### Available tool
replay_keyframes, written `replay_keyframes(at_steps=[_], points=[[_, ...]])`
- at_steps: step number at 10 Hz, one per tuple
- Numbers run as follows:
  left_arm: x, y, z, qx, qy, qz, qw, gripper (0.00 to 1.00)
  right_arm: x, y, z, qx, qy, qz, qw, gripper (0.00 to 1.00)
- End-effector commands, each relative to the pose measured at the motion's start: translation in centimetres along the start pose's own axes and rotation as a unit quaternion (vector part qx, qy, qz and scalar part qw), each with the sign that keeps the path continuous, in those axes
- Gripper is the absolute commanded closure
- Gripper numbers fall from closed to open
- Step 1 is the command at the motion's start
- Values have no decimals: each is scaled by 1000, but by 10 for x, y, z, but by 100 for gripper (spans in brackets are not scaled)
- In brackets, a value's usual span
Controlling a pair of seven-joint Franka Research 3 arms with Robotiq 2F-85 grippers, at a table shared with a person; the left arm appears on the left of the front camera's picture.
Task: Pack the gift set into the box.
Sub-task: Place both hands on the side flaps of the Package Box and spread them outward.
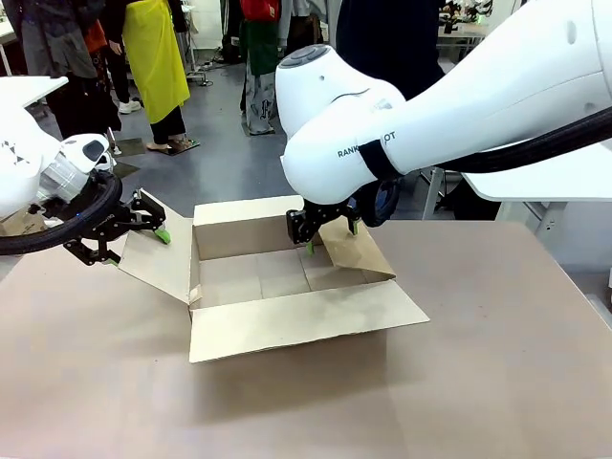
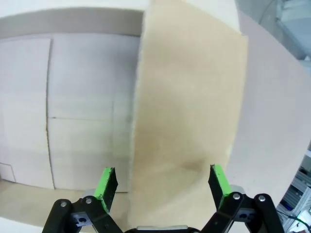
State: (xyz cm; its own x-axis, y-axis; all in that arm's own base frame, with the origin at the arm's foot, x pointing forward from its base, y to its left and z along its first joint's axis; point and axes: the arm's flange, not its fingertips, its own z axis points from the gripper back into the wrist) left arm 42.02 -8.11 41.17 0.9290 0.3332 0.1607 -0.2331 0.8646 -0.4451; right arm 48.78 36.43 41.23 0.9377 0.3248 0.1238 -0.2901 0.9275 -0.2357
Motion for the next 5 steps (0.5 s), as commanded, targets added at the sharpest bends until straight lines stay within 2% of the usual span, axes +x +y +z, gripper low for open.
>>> replay_keyframes(at_steps=[1, 5], points=[[-1, -2, 0, 10, 1, 5, 1000, 0, -9, -14, 18, -18, -10, -34, 999, 0], [-1, -2, 0, 10, 1, 5, 1000, 0, -38, -73, 54, 18, -32, -83, 996, 0]])
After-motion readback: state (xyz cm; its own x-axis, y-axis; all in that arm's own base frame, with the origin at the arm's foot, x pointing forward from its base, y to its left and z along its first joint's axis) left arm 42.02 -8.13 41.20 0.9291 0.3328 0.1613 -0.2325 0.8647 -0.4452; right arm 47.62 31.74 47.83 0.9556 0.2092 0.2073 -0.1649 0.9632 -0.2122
